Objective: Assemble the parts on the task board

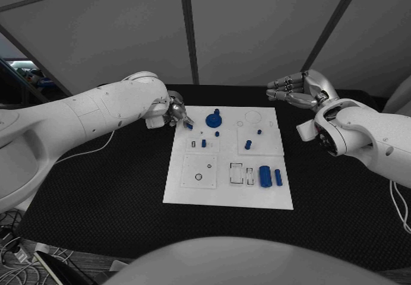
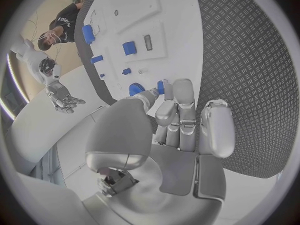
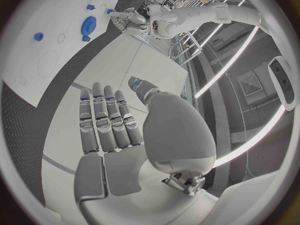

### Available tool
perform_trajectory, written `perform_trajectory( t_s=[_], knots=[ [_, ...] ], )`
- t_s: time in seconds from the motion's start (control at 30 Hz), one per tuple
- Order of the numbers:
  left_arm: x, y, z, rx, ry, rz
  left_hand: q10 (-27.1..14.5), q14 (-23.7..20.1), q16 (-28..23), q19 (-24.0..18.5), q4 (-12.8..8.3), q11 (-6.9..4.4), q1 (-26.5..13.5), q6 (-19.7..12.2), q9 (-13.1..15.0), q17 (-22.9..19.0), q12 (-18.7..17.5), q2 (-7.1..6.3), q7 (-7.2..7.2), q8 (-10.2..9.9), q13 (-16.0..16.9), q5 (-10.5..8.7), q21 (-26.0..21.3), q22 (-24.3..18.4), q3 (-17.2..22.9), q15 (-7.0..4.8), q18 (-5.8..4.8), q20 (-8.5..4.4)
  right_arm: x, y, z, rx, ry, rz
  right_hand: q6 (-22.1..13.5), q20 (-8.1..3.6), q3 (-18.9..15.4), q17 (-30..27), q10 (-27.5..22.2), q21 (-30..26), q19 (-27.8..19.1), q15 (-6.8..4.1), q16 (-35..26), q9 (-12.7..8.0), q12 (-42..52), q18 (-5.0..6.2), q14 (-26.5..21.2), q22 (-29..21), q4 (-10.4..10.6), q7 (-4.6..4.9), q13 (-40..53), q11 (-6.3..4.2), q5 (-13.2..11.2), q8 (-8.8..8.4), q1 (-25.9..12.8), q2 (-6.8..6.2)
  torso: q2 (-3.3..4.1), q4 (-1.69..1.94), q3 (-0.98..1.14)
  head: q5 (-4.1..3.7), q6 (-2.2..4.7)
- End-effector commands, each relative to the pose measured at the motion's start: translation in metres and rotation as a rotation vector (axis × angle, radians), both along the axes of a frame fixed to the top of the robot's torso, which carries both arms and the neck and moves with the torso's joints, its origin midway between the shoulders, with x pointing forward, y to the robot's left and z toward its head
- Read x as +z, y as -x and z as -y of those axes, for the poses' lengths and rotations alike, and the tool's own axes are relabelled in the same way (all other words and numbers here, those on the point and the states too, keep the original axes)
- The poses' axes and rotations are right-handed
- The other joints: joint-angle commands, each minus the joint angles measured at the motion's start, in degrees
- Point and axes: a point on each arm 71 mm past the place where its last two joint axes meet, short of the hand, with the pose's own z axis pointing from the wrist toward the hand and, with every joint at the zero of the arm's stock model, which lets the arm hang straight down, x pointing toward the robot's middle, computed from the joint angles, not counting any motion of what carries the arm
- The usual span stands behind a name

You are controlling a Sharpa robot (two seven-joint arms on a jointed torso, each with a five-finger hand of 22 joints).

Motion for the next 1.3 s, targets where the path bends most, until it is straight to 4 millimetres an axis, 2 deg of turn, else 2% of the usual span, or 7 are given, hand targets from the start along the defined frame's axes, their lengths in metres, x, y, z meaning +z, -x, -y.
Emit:
perform_trajectory(
  t_s=[0.03, 0.37, 0.5, 0.63, 0.9, 1.07, 1.3],
  knots=[
    [0.005, 0.002, -0.001, 0.05, 0.1, 0.022, 0.57, -0.08, 0.25, 0.48, -7.57, -0.23, -2.82, -0.35, 1.14, 0.09, -0.57, -1.17, -0.26, 0.67, -0.21, 0.32, -0.36, 0.13, 10.16, -0.14, 0.38, -0.13, 0.001, 0.0, 0.0, 0.005, 0.001, 0.006, -0.42, 0.29, -0.26, -0.07, -0.34, -0.2, 0.12, -0.04, 0.36, 0.07, 0.19, 0.39, -0.29, 0.09, 0.05, 0.05, -0.05, 0.15, 0.27, -0.11, 0.05, 0.3, -0.06, 0.14, 0.01, 0.1, 0.0],
    [0.022, 0.02, -0.011, 0.079, 0.185, 0.106, 0.8, -0.05, 0.29, 0.54, -9.91, -0.28, -5.58, 0.03, 2.88, 0.14, -1.56, -2.4, -0.44, 1.85, -1.19, 1.22, -0.5, 0.16, 14.84, -0.52, 0.39, -0.25, 0.001, -0.001, 0.006, -0.006, 0.005, 0.006, -0.42, 0.29, -0.26, -0.08, -0.35, -0.22, 0.13, -0.05, 0.37, 0.07, 0.21, 0.39, -0.29, 0.09, 0.04, 0.05, -0.05, 0.15, 0.29, -0.11, 0.07, 0.3, -0.02, 0.05, 0.04, 0.46, 0.0],
    [0.026, 0.028, -0.01, 0.063, 0.199, 0.138, 0.82, -0.04, 0.33, 0.59, -10.55, -0.37, -6.09, 0.07, 3.29, 0.18, -2.09, -2.85, -0.51, 2.09, -1.8, 1.69, -0.47, 0.25, 15.78, -0.59, 0.38, -0.3, 0.001, -0.001, 0.007, -0.009, 0.006, 0.007, -0.43, 0.29, -0.25, -0.1, -0.37, -0.26, 0.16, -0.06, 0.39, 0.08, 0.26, 0.39, -0.3, 0.09, 0.0, 0.05, -0.06, 0.15, 0.34, -0.1, 0.13, 0.31, 0.0, 0.08, 0.01, 0.17, 0.0],
    [0.026, 0.036, -0.005, 0.021, 0.173, 0.169, 1.24, -0.01, 0.38, 0.76, -11.22, -0.49, -7.03, 0.32, 3.9, 0.23, -2.38, -3.8, -0.61, 2.49, -2.03, 5.54, -0.19, 0.65, 16.45, -0.7, 0.3, -0.42, 0.001, -0.001, 0.007, -0.01, 0.006, 0.006, -0.43, 0.29, -0.25, -0.1, -0.37, -0.26, 0.16, -0.06, 0.39, 0.08, 0.26, 0.39, -0.3, 0.09, 0.0, 0.05, -0.06, 0.15, 0.34, -0.1, 0.13, 0.31, -0.01, 0.05, 0.01, 0.35, 0.0],
    [0.012, 0.051, 0.008, -0.049, 0.035, 0.151, 2.29, 0.09, 0.62, 1.48, -12.2, -0.77, -7.44, 0.86, 4.35, 0.48, -1.96, -4.73, -0.87, 2.71, -1.31, 8.02, 1.3, 2.44, 16.72, -0.96, -0.1, -0.61, 0.001, -0.001, 0.006, -0.005, 0.005, 0.005, -0.42, 0.3, -0.24, -0.12, -0.4, -0.32, 0.19, -0.07, 0.41, 0.09, 0.32, 0.39, -0.3, 0.1, 0.0, 0.05, -0.06, 0.14, 0.51, -0.08, 0.16, 0.36, -0.01, -0.21, -0.01, 0.6, 0.0],
    [0.0, 0.06, 0.013, -0.082, -0.029, 0.124, 2.6, 0.1, 0.63, 1.68, -12.5, -0.88, -7.71, 1.14, 4.52, 0.5, -2.13, -5.0, -0.97, 2.74, -1.43, 9.14, 1.67, 2.89, 16.89, -1.04, -0.2, -0.67, 0.001, -0.001, 0.006, -0.006, 0.005, 0.005, -0.43, 0.3, -0.24, -0.15, -0.43, -0.36, 0.22, -0.07, 0.42, 0.09, 0.36, 0.39, -0.31, 0.1, 0.0, 0.05, -0.06, 0.14, 0.7, -0.08, 0.17, 0.37, 0.02, -0.02, 0.01, 0.48, 0.0],
    [-0.009, 0.067, 0.018, -0.115, -0.061, 0.091, 2.78, 0.1, 0.61, 1.74, -12.76, -0.96, -8.14, 1.42, 4.75, 0.5, -2.57, -5.23, -1.05, 2.8, -1.83, 11.01, 1.72, 3.0, 17.09, -1.1, -0.22, -0.73, 0.001, -0.001, 0.006, -0.006, 0.005, 0.006, -0.45, 0.3, -0.24, -0.17, -0.46, -0.41, 0.25, -0.06, 0.44, 0.1, 0.41, 0.4, -0.32, 0.1, -0.01, 0.06, -0.06, 0.15, 0.89, -0.08, 0.17, 0.38, -0.02, -0.05, -0.02, 0.57, 0.0]
  ],
)
